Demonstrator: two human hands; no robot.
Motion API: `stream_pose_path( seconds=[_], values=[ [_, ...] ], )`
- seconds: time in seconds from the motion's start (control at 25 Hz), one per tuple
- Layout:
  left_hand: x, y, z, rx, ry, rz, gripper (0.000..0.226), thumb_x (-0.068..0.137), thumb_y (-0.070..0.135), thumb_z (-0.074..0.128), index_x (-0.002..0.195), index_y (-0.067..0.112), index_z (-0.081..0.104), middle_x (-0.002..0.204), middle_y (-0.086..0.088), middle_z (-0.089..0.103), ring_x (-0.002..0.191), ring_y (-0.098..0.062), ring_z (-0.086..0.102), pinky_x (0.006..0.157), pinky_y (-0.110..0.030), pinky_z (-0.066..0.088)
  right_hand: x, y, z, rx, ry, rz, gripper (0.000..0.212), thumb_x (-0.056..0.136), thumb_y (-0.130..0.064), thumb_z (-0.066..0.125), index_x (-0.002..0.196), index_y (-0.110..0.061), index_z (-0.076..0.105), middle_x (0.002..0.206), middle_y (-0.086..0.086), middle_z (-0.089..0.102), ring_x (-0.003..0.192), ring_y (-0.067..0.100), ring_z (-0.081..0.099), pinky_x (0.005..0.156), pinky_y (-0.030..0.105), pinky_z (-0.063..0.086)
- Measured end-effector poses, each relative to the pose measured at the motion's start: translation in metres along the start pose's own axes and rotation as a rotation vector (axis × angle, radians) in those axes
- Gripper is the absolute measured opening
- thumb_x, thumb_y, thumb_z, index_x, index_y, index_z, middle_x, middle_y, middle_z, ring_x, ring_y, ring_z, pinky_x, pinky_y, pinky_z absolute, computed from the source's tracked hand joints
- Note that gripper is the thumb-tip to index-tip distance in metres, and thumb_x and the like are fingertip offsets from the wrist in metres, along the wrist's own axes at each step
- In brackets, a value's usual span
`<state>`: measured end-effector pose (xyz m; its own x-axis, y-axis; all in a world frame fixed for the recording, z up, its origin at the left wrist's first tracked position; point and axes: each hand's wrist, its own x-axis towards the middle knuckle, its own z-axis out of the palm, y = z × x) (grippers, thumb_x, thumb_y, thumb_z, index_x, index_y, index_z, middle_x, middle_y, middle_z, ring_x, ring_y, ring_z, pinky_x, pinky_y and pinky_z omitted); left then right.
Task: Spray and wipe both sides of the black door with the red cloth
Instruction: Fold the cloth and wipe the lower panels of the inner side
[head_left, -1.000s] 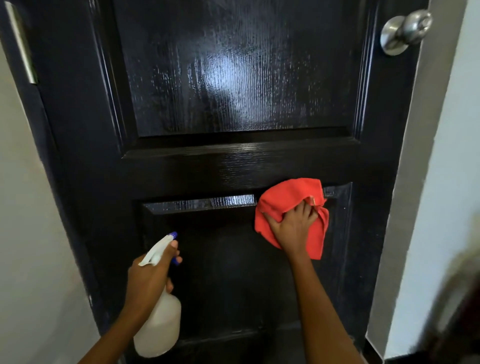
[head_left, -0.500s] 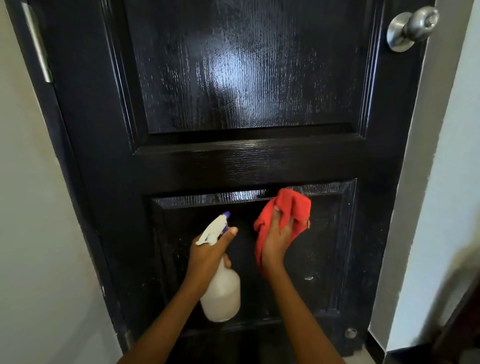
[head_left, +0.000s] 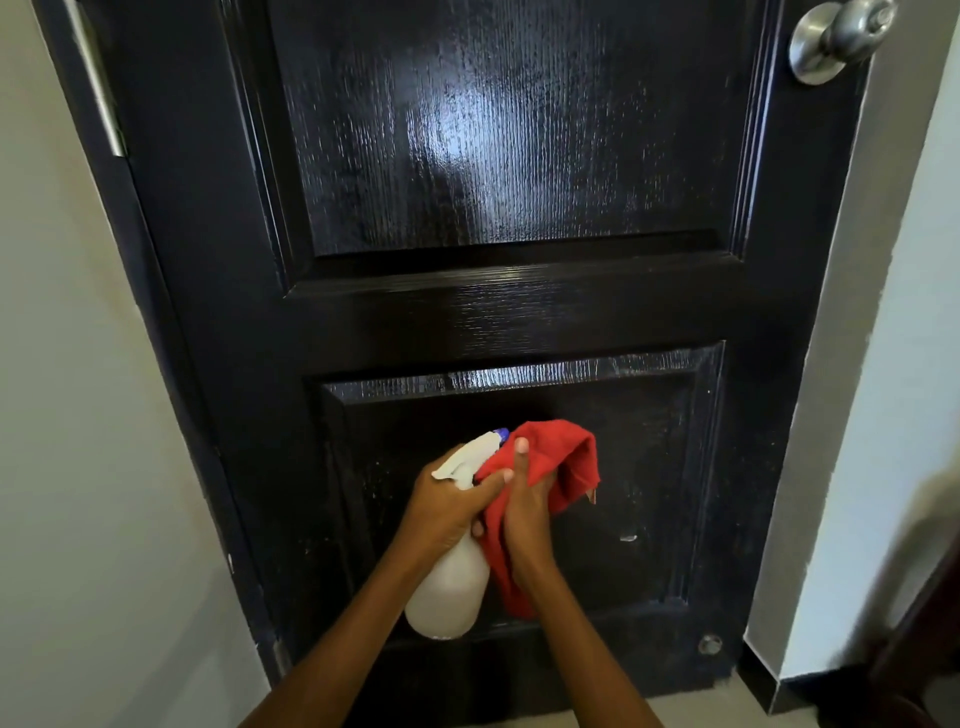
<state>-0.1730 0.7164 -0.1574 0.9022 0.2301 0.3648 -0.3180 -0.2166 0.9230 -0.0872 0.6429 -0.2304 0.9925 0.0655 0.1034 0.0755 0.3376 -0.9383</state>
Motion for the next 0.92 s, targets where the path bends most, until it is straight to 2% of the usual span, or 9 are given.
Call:
stream_pose_path(
  seconds=[0.08, 0.16, 0.24, 0.32, 0.4, 0.56, 0.72, 0.8, 0.92],
  values=[
    [0.001, 0.004, -0.007, -0.015, 0.045, 0.02, 0.039, 0.091, 0.013, 0.073, 0.124, 0.033, 0.069, 0.089, -0.009, 0.076, 0.055, -0.02, 0.06, 0.054, -0.031, 0.053, -0.009, -0.019, -0.006, -0.047, 0.006, -0.087, 0.073, 0.082, -0.076, 0.061, 0.139, -0.034, 0.045, 0.13, -0.004, 0.061, 0.116, 0.012, 0.063, 0.101, 0.037, 0.052],
    [0.007, 0.004, -0.021, -0.013, 0.075, 0.001, 0.038, 0.092, 0.006, 0.07, 0.124, 0.027, 0.07, 0.098, 0.001, 0.076, 0.072, -0.016, 0.068, 0.065, -0.025, 0.056, -0.013, -0.037, -0.02, -0.064, -0.004, -0.088, 0.053, 0.089, -0.06, 0.069, 0.128, -0.029, 0.053, 0.12, -0.008, 0.064, 0.105, 0.004, 0.064, 0.092, 0.026, 0.052],
    [0.012, 0.007, -0.034, 0.027, -0.007, 0.009, 0.038, 0.092, 0.006, 0.069, 0.123, 0.029, 0.07, 0.111, 0.011, 0.076, 0.096, -0.015, 0.068, 0.077, -0.018, 0.054, -0.012, -0.048, -0.041, -0.074, -0.012, -0.012, 0.039, 0.091, -0.052, 0.072, 0.117, -0.024, 0.063, 0.109, -0.008, 0.071, 0.096, 0.004, 0.069, 0.084, 0.023, 0.055],
    [0.013, 0.009, -0.046, 0.026, -0.063, -0.017, 0.038, 0.093, 0.008, 0.068, 0.123, 0.031, 0.07, 0.113, 0.013, 0.075, 0.098, -0.022, 0.062, 0.069, -0.012, 0.053, -0.011, -0.058, -0.063, -0.12, -0.046, 0.053, 0.032, 0.09, -0.047, 0.074, 0.103, -0.018, 0.071, 0.1, -0.003, 0.077, 0.087, 0.007, 0.072, 0.073, 0.021, 0.056],
    [0.013, 0.012, -0.059, 0.019, -0.073, -0.045, 0.036, 0.093, 0.013, 0.068, 0.124, 0.032, 0.071, 0.115, 0.009, 0.075, 0.102, -0.025, 0.062, 0.071, -0.012, 0.053, -0.005, -0.067, -0.079, -0.194, -0.119, 0.125, 0.04, 0.09, -0.049, 0.072, 0.098, -0.01, 0.075, 0.093, 0.003, 0.077, 0.085, 0.014, 0.07, 0.074, 0.027, 0.054],
    [0.008, 0.016, -0.074, 0.011, -0.1, -0.084, 0.035, 0.092, 0.022, 0.07, 0.124, 0.037, 0.071, 0.116, -0.016, 0.071, 0.101, -0.033, 0.057, 0.07, -0.016, 0.055, 0.001, -0.073, -0.094, -0.094, -0.36, 0.223, 0.039, 0.089, -0.043, 0.072, 0.115, -0.013, 0.072, 0.107, 0.006, 0.075, 0.092, 0.016, 0.07, 0.089, 0.037, 0.055],
    [0.001, 0.017, -0.082, 0.025, -0.106, -0.109, 0.035, 0.092, 0.03, 0.071, 0.125, 0.038, 0.07, 0.111, -0.033, 0.066, 0.092, -0.034, 0.058, 0.071, -0.022, 0.057, 0.002, -0.078, -0.087, 0.122, -0.405, 0.18, 0.055, 0.083, -0.014, 0.075, 0.134, -0.006, 0.055, 0.112, 0.014, 0.072, 0.089, 0.02, 0.072, 0.074, 0.035, 0.061],
    [-0.002, 0.015, -0.085, 0.011, -0.117, -0.125, 0.036, 0.092, 0.031, 0.071, 0.127, 0.038, 0.069, 0.082, -0.029, 0.06, 0.064, -0.03, 0.057, 0.064, -0.037, 0.056, -0.002, -0.081, -0.081, 0.187, -0.431, 0.171, 0.063, 0.082, 0.0, 0.073, 0.139, -0.008, 0.048, 0.108, 0.012, 0.072, 0.088, 0.022, 0.073, 0.066, 0.034, 0.061],
    [-0.003, 0.014, -0.091, 0.02, -0.128, -0.127, 0.037, 0.092, 0.03, 0.072, 0.128, 0.036, 0.068, 0.065, -0.019, 0.05, 0.048, -0.026, 0.049, 0.059, -0.041, 0.053, -0.002, -0.08, -0.076, 0.059, -0.39, 0.094, 0.096, 0.082, 0.013, 0.071, 0.157, -0.027, 0.026, 0.122, 0.008, 0.07, 0.102, 0.021, 0.072, 0.079, 0.034, 0.061]
  ],
)
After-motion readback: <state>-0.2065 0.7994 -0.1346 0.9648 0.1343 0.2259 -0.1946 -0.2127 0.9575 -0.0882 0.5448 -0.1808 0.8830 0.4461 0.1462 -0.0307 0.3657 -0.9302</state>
